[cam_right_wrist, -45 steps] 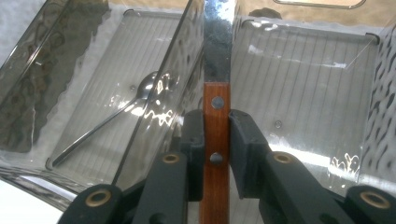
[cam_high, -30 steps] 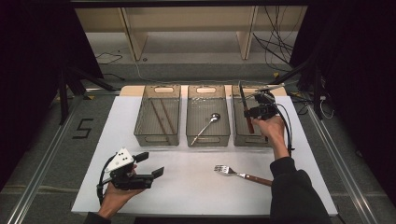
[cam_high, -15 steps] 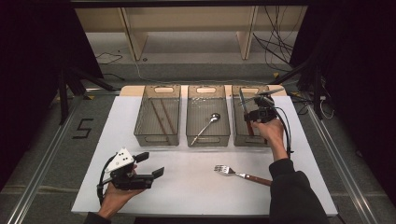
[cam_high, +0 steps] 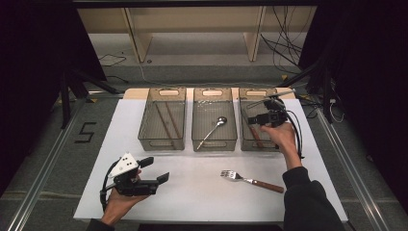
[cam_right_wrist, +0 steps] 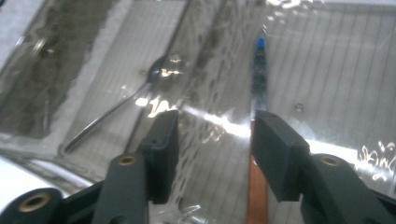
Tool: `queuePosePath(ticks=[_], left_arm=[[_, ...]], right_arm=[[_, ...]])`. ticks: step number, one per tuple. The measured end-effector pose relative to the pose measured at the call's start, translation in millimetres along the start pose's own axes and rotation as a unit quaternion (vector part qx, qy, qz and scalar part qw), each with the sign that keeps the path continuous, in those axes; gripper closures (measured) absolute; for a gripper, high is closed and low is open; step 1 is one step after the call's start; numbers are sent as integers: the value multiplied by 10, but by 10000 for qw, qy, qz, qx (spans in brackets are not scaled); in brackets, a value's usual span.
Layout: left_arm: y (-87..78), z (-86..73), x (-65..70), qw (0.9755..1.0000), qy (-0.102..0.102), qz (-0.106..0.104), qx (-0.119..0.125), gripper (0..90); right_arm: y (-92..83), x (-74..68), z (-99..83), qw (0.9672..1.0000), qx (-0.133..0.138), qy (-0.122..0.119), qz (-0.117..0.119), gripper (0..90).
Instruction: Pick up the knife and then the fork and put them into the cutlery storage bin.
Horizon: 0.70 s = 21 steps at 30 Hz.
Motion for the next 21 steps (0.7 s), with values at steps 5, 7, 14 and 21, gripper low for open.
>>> queuePosePath(ticks=[5,7,14,21], left_arm=[[-1,0,1,10000,2,1,-9,157],[0,0,1,10000,-4,0,-2,157],[0,2,-2,10000,-10,4,7,157],[-6,-1,-7,10000,-28,12,18,157]], right_arm=[[-128,-128,-59,9994,88,-333,38,402],[-192,-178,-91,9986,186,-488,106,371],[-387,-331,-222,9949,418,-895,224,296],[-441,-442,-383,9910,470,-1201,349,268]])
Point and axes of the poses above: each handheld gripper's, and its own axes: y roughly forward along the jaws, z roughly out of its top, x roughly to its right, the point moved 3 cm from there along y, roughly forward along the jaws, and after that the axes turned 14 degrees about -x, right-handed, at the moved point
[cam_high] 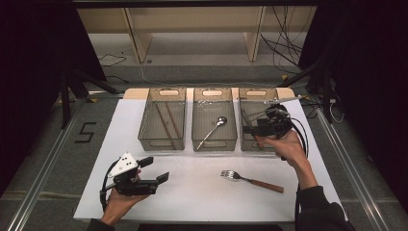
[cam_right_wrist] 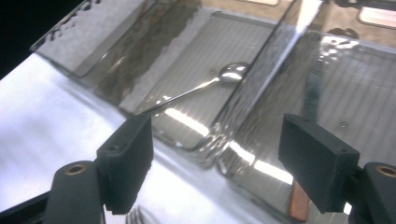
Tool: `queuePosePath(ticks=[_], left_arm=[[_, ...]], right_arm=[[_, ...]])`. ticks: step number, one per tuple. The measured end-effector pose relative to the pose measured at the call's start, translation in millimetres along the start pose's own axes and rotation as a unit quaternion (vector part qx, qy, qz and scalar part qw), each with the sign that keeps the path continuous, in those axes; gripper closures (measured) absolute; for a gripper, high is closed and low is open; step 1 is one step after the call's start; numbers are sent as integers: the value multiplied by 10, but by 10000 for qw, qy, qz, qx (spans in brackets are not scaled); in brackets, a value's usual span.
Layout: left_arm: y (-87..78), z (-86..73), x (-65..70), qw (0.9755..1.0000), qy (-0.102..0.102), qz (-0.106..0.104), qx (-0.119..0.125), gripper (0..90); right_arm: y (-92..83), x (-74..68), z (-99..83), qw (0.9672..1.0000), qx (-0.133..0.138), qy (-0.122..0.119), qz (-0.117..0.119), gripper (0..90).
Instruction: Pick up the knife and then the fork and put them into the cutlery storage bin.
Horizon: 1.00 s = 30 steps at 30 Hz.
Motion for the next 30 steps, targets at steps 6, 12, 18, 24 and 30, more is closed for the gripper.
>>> queuePosePath(ticks=[6,12,18,24,30], left_arm=[[4,1,1,10000,1,0,1,157],[1,1,2,10000,2,-1,11,157],[0,1,5,10000,14,0,21,157],[3,-2,7,10000,30,-10,10,157],[4,-3,20,10000,46,-27,11,157]], right_arm=[[-52,-130,-120,9997,51,-219,115,264],[-94,-243,-242,9989,114,-403,201,261],[-67,-309,-345,9982,30,-563,207,262],[2,-348,-417,9973,-154,-695,197,263],[46,-364,-459,9965,-289,-764,171,260]])
Point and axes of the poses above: each handheld gripper's, and its own axes: y roughly forward along the jaws, z roughly out of its top, x roughly to its right, the point moved 3 cm from there along y, roughly forward along the jaws, and after that the axes turned 14 degrees about -x, right-handed, at the moved point
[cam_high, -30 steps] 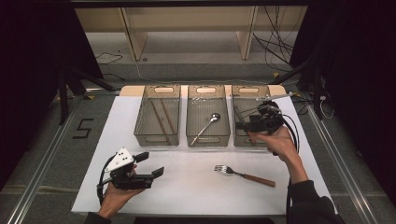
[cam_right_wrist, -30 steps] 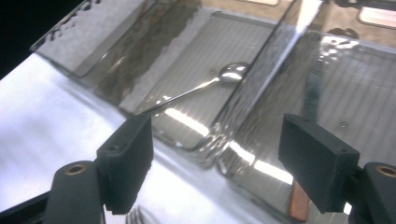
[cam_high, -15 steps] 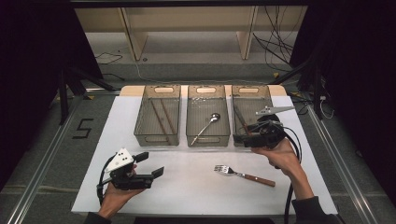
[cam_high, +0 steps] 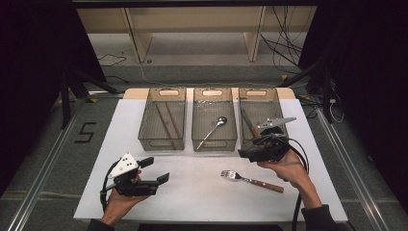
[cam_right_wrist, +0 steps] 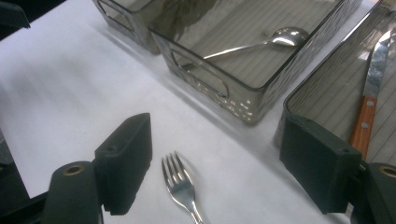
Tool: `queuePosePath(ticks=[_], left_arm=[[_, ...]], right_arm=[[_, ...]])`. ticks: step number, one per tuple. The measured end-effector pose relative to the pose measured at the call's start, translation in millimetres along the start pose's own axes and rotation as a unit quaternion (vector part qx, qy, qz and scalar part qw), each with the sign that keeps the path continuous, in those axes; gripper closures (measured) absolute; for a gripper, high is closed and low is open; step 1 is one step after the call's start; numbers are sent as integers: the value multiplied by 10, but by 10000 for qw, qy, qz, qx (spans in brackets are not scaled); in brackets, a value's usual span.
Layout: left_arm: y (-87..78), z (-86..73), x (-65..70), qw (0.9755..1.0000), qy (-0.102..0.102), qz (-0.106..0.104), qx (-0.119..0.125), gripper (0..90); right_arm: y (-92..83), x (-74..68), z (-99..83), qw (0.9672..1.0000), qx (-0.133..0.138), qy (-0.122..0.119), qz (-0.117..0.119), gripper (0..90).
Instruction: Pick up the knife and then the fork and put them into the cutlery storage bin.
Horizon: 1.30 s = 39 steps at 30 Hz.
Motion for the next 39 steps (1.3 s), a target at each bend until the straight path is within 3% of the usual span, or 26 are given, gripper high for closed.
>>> queuePosePath(ticks=[18,39], left_arm=[[3,0,3,10000,20,4,-10,157],[1,-1,4,10000,25,5,-15,157]], right_arm=[[84,-27,-121,9993,-374,-86,-34,248],[197,-44,-256,9954,-917,-217,-160,251]])
Point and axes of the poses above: each handheld gripper's, and its own axes: y roughly forward along the jaws, z roughly out of its top, x roughly to its right, the point moved 3 cm from there along y, roughly forward along the jaws, and after that the axes turned 14 degrees about -x, right-handed, at the moved point
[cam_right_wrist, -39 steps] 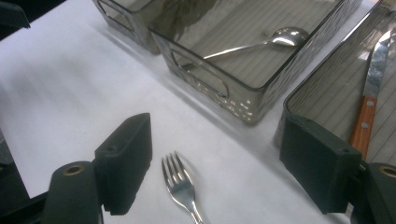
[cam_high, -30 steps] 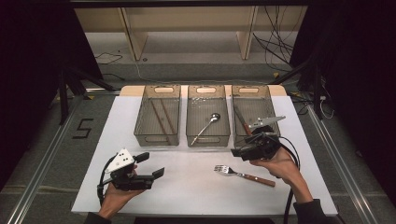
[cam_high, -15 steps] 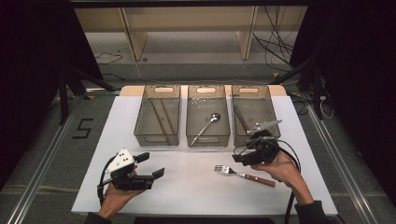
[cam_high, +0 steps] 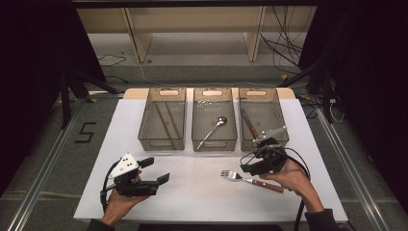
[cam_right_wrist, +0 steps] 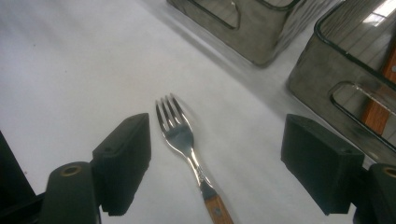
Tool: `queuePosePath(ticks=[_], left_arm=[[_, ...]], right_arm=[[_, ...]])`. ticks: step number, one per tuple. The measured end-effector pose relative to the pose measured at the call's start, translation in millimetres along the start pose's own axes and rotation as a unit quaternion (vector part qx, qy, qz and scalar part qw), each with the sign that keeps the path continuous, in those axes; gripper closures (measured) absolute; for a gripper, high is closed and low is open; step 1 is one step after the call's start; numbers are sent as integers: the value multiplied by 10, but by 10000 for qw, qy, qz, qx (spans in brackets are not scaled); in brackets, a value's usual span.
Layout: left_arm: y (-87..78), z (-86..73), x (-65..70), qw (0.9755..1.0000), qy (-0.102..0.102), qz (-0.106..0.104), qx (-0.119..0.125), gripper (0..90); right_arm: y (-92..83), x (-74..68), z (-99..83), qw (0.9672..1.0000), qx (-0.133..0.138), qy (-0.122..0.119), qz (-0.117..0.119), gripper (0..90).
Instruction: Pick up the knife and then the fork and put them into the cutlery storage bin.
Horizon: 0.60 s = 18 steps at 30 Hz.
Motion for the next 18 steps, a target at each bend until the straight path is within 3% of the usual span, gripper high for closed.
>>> queuePosePath(ticks=[18], left_arm=[[-1,0,-1,10000,5,3,5,157]], right_arm=[[148,13,-122,9974,-703,-126,-127,270]])
Point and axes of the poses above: each handheld gripper's, and its own axes: y roughly forward along the jaws, z roughly out of its top, x roughly to its right, the point moved 3 cm from there along y, roughly forward along the jaws, and after that the axes turned 14 degrees about -x, right-handed, at the moved point
